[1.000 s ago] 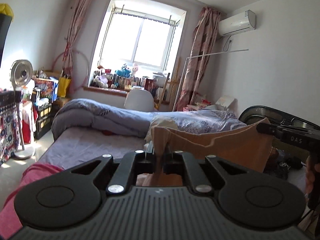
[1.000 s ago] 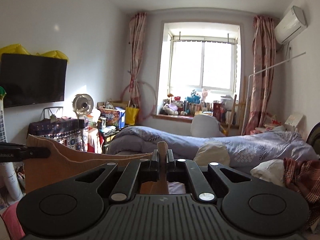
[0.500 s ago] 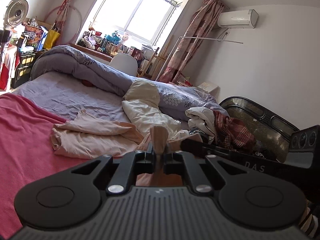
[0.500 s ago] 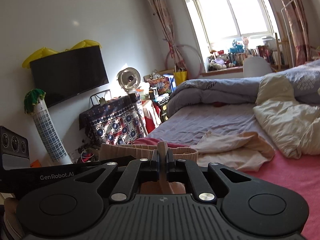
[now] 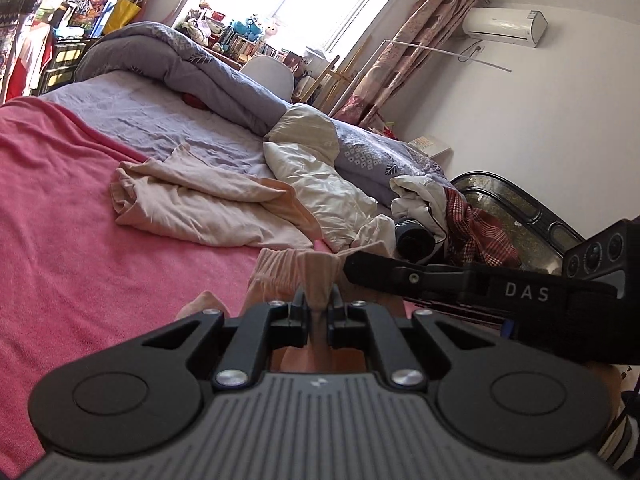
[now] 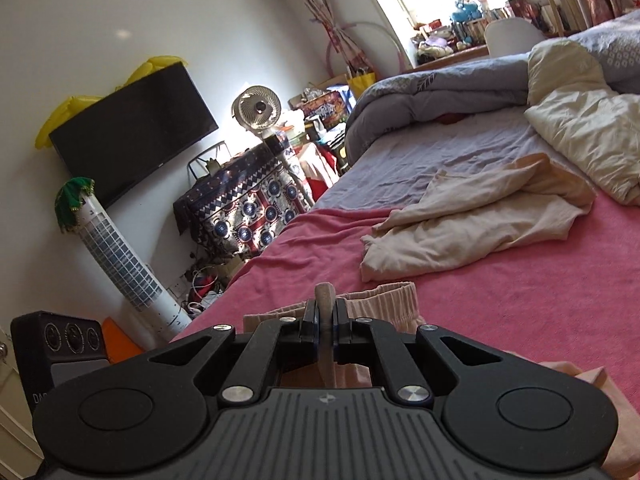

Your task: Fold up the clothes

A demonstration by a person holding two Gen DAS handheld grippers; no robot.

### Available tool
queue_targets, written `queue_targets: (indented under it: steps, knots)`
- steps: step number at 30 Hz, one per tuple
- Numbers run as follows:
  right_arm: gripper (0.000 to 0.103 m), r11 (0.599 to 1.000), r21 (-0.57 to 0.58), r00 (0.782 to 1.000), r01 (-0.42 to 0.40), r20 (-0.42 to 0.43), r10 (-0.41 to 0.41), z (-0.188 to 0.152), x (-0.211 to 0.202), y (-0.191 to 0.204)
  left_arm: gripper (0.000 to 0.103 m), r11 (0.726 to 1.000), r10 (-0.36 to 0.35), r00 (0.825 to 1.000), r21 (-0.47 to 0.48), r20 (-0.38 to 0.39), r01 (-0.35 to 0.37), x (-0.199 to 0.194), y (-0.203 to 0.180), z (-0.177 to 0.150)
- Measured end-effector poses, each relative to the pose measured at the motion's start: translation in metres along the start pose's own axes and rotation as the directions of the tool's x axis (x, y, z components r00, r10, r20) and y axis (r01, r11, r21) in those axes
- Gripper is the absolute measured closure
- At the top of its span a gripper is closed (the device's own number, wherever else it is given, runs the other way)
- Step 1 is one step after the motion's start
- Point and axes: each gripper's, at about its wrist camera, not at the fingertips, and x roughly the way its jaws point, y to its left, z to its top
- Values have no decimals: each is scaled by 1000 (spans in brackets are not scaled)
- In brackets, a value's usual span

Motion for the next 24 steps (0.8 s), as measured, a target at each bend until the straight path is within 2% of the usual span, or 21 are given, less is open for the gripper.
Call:
queue_targets:
  steps: [2,4,5,8,11,13,15,17,19,22,23,24]
  knots:
    - [90,999,31,999,-42,-26,43,-3,6,-5,96,1000,-7,1000,-14,-11,7,1,7,-4]
    - [79,994,66,995,-82,-49,85,-6,11,-10,95,1000,-10,1000,-18,-23,10,1,15,-9]
    - [69,990,88,991,-112,-57,118,-8,13,-13,95,1000,-8,1000,-24,-29,7,1,19,-12]
    - [67,974,136,977,-183,-84,195,-16,16,-20,93,999,17,999,-42,-46,-19,1,30,-19]
    - [63,970,150,972,-190,-113,207,-27,20,-25,93,997,26,998,-75,-61,-31,-3,43,-26]
    - [63,973,139,971,-184,-130,202,-34,22,-26,89,993,20,998,-113,-66,-28,-7,52,-31]
    - [63,989,48,978,-137,-150,143,-41,23,-18,88,989,23,997,-141,-70,-33,-11,60,-35]
    - [63,992,-90,983,-89,-170,73,-48,23,-4,88,985,18,998,-169,-67,-29,-15,67,-37]
    - [63,972,-231,983,-49,-182,7,-55,24,11,88,978,-11,998,-209,-63,-2,-18,75,-39]
    - [65,911,-412,982,18,-164,-93,-67,28,32,88,971,-42,998,-236,-55,28,-20,79,-39]
    - [74,888,-457,980,50,-147,-131,-70,31,37,88,971,-46,998,-235,-52,33,-20,79,-39]
    - [92,862,-501,977,83,-129,-169,-73,33,42,88,971,-49,998,-237,-50,36,-20,78,-39]
